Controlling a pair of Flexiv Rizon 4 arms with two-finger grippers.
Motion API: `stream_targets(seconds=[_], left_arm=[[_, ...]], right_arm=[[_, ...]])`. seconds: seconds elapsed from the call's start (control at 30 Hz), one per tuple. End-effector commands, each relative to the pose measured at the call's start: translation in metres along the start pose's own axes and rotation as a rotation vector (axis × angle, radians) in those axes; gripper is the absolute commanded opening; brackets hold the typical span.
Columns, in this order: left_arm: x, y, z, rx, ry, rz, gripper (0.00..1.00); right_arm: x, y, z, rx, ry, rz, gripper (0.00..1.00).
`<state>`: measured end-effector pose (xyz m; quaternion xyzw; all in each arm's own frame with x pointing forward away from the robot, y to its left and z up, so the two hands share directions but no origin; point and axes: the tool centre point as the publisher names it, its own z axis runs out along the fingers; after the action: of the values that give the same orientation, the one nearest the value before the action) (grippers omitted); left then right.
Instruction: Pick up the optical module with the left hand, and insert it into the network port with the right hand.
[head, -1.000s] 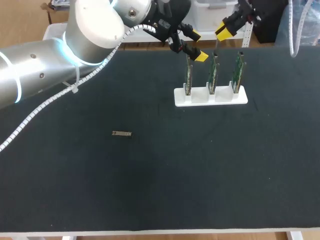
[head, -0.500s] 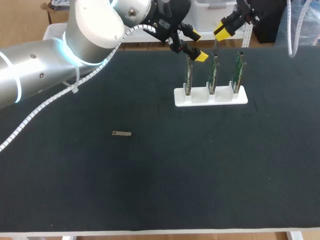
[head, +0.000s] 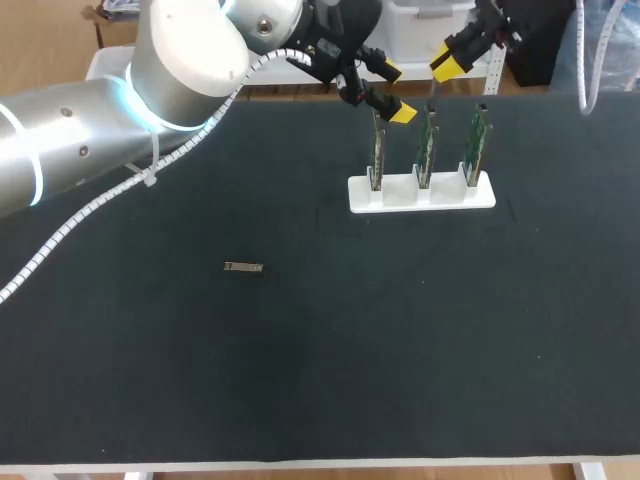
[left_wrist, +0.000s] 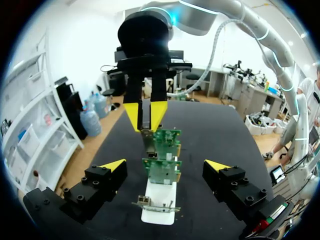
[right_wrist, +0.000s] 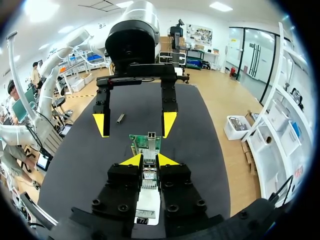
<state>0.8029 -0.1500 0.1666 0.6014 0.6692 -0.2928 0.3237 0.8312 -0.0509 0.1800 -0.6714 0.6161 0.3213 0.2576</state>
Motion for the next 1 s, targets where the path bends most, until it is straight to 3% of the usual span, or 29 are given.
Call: stream_targets(seconds=[0.03,1.0], left_arm=[[-0.0011,0.0013,0.0003,0.002,0.005,-0.002,1.00],[-0.0011,0.0013,0.0003,0.002,0.005,-0.002,1.00]], right_arm=[[0.0000,-0.0071,-0.0015,-0.308,0.000,-0.001,0.00],[-0.0005,-0.0016,0.0003,-0.316,-0.001,-0.001,0.00]])
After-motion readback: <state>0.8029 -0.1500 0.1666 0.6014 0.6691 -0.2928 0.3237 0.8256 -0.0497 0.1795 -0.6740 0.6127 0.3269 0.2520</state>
